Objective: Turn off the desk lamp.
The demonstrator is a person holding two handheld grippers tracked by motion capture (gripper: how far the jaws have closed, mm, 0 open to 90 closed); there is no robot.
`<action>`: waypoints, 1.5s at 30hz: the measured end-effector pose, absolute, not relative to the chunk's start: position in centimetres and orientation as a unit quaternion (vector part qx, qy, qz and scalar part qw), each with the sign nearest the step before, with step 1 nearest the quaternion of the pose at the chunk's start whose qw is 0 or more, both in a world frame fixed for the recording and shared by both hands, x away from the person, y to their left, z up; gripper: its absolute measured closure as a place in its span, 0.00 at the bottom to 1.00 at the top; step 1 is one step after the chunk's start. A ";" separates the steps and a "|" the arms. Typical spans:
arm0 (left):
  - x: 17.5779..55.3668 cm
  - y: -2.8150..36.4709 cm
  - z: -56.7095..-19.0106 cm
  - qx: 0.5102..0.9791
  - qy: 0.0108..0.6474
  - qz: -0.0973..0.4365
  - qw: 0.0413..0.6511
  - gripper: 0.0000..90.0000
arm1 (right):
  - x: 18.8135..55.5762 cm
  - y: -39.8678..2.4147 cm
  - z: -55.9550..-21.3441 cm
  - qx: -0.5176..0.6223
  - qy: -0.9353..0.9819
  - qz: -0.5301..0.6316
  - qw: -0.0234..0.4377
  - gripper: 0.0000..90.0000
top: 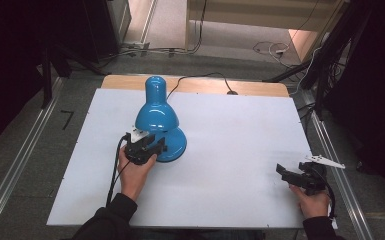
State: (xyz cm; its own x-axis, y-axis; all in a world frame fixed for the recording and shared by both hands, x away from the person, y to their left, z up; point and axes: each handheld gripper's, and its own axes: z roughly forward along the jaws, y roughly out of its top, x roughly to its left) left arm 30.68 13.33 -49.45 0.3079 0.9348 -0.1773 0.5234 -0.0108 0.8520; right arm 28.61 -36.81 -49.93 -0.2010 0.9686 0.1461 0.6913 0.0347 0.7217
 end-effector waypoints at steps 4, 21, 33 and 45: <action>30.6 13.5 -49.3 0.671 0.542 0.234 0.449 0.55 | 28.6 -36.8 -49.9 0.600 0.692 0.350 0.198 0.07; 30.4 14.3 -49.4 0.669 0.552 0.233 0.440 0.30 | 28.6 -36.8 -49.9 0.602 0.690 0.350 0.198 0.07; 30.2 15.2 -49.2 0.657 0.559 0.238 0.446 0.26 | 28.5 -36.9 -49.9 0.604 0.689 0.349 0.197 0.07; 29.3 16.4 -49.0 0.660 0.561 0.238 0.439 0.23 | 28.5 -36.9 -49.9 0.604 0.689 0.349 0.197 0.07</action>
State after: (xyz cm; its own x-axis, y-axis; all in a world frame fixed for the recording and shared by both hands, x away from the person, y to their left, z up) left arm 29.31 16.40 -48.99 0.2560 0.9502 -0.1779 0.5316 0.0153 0.8469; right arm 28.50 -36.86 -49.90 -0.1933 0.9696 0.1501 0.6948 0.0273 0.7187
